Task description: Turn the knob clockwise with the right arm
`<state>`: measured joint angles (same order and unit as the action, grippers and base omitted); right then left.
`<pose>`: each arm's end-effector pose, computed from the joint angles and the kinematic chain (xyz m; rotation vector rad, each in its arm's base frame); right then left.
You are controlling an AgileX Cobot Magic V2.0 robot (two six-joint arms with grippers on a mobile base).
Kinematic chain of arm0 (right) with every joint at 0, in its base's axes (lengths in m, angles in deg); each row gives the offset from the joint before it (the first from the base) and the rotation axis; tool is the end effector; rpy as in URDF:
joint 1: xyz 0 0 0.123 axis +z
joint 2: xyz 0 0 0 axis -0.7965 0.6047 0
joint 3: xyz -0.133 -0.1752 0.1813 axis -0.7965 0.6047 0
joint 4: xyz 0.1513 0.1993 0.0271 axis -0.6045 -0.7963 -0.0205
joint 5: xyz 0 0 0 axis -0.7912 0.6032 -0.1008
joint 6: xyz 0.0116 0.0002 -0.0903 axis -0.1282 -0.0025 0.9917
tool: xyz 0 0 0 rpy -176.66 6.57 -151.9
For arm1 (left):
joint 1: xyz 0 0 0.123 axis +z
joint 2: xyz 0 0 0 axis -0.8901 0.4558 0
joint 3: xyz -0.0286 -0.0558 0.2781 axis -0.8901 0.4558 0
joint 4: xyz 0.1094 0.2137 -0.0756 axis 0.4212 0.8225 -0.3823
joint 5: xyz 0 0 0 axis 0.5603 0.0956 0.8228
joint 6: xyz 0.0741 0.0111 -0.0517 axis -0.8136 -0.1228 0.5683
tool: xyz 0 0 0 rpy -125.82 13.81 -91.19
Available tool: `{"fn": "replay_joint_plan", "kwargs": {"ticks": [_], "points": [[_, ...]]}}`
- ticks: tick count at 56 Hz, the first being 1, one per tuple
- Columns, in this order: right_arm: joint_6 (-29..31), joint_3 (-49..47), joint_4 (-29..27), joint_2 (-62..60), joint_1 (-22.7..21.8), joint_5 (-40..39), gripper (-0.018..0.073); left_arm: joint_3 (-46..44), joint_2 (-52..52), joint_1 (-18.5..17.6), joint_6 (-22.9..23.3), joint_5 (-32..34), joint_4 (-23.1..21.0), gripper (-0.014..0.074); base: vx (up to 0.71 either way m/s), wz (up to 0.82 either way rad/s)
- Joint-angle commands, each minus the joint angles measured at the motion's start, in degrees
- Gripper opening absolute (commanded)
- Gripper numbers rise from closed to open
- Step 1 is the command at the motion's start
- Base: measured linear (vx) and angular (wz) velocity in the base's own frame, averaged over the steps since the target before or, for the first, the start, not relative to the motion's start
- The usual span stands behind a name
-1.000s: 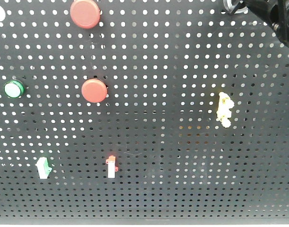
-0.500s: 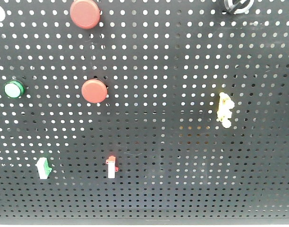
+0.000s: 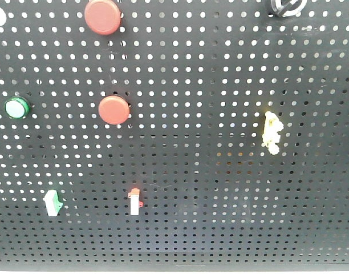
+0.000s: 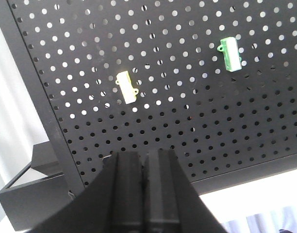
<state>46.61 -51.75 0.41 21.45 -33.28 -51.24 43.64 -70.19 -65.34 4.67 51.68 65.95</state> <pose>0.1476 0.0463 0.5158 -0.5980 1.5248 -0.1468 0.0559 -0.0026 0.2091 0.2326 1.4304 0.1893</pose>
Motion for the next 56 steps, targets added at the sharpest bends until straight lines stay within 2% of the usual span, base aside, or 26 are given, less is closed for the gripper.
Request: {"fn": "replay_joint_plan", "kwargs": {"ticks": [1, 4, 7, 10, 18, 19, 27, 34, 44, 56], "points": [[-13.93, -1.43, 15.12, -0.93, -0.29, 2.0, -0.0006, 1.9, 0.98, -0.47, 0.22, 4.46, -0.26, -0.0006, 0.0, 0.0], [-17.84, -1.43, 18.78, -1.26, -0.29, 4.41, -0.0006, 1.9, 0.98, -0.47, 0.22, 4.46, -0.26, -0.0006, 0.0, 0.0], [-21.6, -1.43, 19.68, -1.84, -0.29, 6.23, -0.0006, 1.9, 0.98, -0.47, 0.22, 4.46, -0.26, -0.0006, 0.0, 0.0], [-23.08, -1.43, 18.28, -2.65, -0.29, 7.09, -0.0005, 1.9, 0.98, -0.47, 0.22, 4.46, -0.26, -0.0006, 0.0, 0.0], [-22.11, -0.73, 12.78, -6.0, -0.29, 7.66, -0.0004, 1.9, 0.98, -0.47, 0.22, 4.46, -0.26, -0.0006, 0.0, 0.0], [-22.73, 13.77, 9.79, -17.56, -0.29, 1.69, -0.0004, 1.9, 0.98, -0.47, 0.22, 4.46, -0.26, -0.0006, 0.0, 0.0], [-23.03, 27.14, 7.52, -26.81, -0.29, -2.66, -0.0004, 1.9, 0.98, -0.47, 0.22, 4.46, -0.26, -0.0006, 0.0, 0.0], [-22.75, 35.93, 4.27, -32.7, -0.29, -2.33, -0.0003, 1.9, 0.98, -0.47, 0.22, 4.46, -0.26, -0.0006, 0.0, 0.0], [-22.75, 46.96, 3.89, -38.65, -0.29, -2.33, -0.0003, 1.9, 0.98, -0.47, 0.22, 4.46, -0.26, -0.0006, 0.0, 0.0], [-22.49, 56.45, 3.51, -40.12, -0.29, -2.32, -0.0003, 1.9, 0.98, -0.47, 0.22, 4.46, -0.26, -0.0006, 0.0, 0.0]]}}
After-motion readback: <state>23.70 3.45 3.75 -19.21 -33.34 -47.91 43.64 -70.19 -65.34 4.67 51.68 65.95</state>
